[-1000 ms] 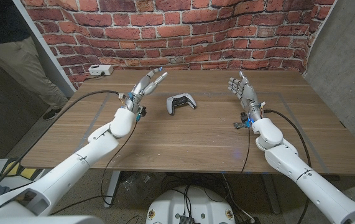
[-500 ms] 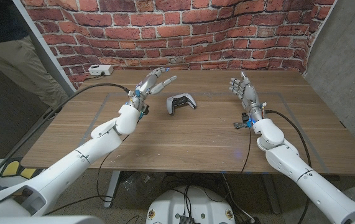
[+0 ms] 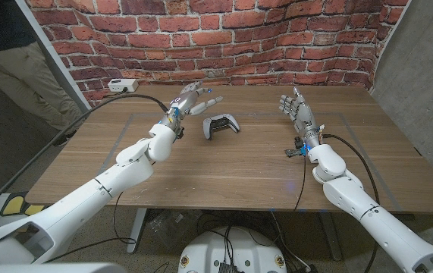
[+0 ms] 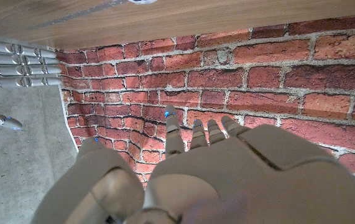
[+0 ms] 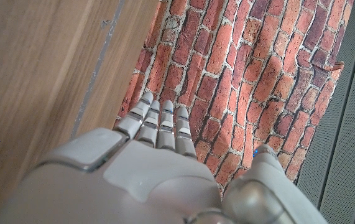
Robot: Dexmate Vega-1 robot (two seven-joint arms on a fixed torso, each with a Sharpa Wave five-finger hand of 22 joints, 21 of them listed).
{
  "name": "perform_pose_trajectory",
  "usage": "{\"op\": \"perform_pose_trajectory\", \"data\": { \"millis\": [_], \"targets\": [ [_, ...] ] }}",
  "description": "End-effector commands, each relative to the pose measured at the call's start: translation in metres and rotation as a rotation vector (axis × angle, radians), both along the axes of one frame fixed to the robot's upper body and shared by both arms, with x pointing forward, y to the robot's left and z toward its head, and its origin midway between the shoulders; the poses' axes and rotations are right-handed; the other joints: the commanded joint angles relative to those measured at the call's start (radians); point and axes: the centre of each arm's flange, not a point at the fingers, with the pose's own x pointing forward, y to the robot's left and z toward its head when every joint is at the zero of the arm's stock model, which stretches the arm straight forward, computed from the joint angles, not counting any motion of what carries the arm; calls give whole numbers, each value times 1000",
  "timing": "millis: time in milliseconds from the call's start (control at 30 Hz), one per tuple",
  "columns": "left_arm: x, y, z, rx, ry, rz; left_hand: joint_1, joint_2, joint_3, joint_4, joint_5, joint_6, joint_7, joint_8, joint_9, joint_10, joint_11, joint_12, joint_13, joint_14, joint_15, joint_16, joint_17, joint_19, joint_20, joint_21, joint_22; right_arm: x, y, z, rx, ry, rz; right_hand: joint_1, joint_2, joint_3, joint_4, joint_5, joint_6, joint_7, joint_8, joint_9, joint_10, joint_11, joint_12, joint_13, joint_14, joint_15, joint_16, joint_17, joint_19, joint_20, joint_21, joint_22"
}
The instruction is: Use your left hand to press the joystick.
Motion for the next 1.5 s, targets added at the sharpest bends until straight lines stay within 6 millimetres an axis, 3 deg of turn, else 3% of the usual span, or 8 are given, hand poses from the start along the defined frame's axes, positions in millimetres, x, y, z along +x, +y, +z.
{"op": "perform_pose_trajectory", "data": {
  "millis": [33,267,300,500,733,867,1300,1500],
  "targets": [
    [-4,-13,11,95,-5,114,-1,-1,-3,2,-5,2,8,-5,1,-12,-1,0,2,-16,-1,-6,5,-18,6,-3,5,1,-5,1,12,-5,-4,4,7,5,-5,6,11,3,-2,6,-1,6,0,0,-1,0,-3,1,-9,3,-4,3],
    [-4,-21,17,161,26,180,-3,-2,-6,3,-6,-7,9,-12,1,-18,-1,2,2,-22,-2,-4,5,-30,16,-4,6,1,-5,2,9,-11,3,4,8,5,-6,7,13,2,-3,6,0,7,0,0,-1,1,-3,1,-9,4,-5,3],
    [-4,-22,18,171,29,191,-5,-2,-8,4,-6,4,4,-11,1,-18,-4,4,2,-27,-15,-4,5,-31,16,-2,6,1,-5,2,15,-7,3,4,8,5,-6,7,14,3,-3,6,1,6,0,0,0,2,-3,1,-9,4,-5,3],
    [-3,-27,21,212,40,217,-11,-2,-17,9,-9,39,-17,-8,1,-17,-42,11,1,-49,-58,-3,5,-39,5,4,7,-1,-5,2,10,-14,0,4,9,4,-6,7,15,2,-3,6,3,7,0,0,0,2,-2,1,-9,4,-5,4],
    [2,-35,23,250,70,218,-14,-1,-21,12,-9,39,-23,-15,1,-35,-55,7,1,-75,-59,-7,5,-58,8,2,8,-5,-6,0,11,-12,-3,4,9,3,-6,7,17,4,-3,6,5,8,1,0,3,5,-1,2,-9,5,-5,4],
    [8,-39,21,265,87,210,-17,-1,-24,14,-9,46,-27,-16,1,-38,-74,8,1,-82,-78,-6,5,-62,11,3,8,-7,-6,-2,16,-7,-4,3,9,2,-6,7,19,4,-3,6,8,10,2,0,3,5,-1,2,-9,6,-5,4],
    [16,-54,16,329,97,235,-14,7,-31,17,-7,179,-41,16,0,-29,-89,18,0,-85,-91,1,4,-67,9,11,9,-10,-7,-7,26,3,-5,3,8,-1,-7,7,20,4,-4,6,8,13,0,0,2,6,-1,2,-9,9,-6,4],
    [18,-57,15,343,104,245,-12,10,-34,17,-4,219,-34,23,-1,-33,-101,18,0,-94,-96,0,4,-74,5,11,9,-8,-6,-9,24,7,-1,3,8,-1,-8,7,18,3,-6,6,6,13,-1,0,0,6,-2,2,-9,9,-6,4]
  ]
}}
